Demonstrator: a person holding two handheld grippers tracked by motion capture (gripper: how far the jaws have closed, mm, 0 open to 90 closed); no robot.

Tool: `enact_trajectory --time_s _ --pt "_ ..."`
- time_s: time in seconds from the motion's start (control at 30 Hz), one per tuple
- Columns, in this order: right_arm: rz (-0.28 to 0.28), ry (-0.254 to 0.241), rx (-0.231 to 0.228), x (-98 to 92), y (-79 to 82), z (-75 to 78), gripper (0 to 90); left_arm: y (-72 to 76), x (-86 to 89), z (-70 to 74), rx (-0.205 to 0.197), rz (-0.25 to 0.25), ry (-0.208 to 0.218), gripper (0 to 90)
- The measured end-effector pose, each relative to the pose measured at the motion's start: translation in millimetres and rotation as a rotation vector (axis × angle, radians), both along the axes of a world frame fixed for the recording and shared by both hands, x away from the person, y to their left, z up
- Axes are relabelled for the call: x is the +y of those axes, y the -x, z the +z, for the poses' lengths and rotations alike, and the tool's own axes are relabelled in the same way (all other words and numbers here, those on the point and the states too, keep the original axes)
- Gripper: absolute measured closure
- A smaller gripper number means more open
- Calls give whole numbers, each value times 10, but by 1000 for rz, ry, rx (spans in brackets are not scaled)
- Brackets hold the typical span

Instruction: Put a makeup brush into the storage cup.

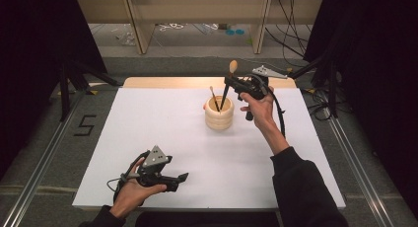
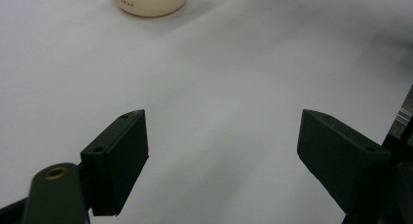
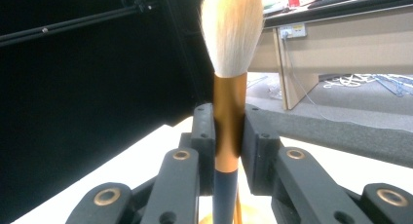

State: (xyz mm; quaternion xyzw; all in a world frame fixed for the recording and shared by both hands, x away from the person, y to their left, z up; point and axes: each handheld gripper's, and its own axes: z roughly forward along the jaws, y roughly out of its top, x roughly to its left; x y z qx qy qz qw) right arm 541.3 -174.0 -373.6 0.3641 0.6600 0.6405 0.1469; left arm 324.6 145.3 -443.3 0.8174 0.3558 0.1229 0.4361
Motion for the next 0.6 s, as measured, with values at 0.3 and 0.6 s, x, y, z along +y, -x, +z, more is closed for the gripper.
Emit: enact_trajectory --time_s 0.3,0.6 --pt "0 47 17 31 -32 -77 776 -7 8 0 -4 5 -6 188" --pt "10 61 21 77 -56 -150 776 -13 15 3 -23 8 -19 188"
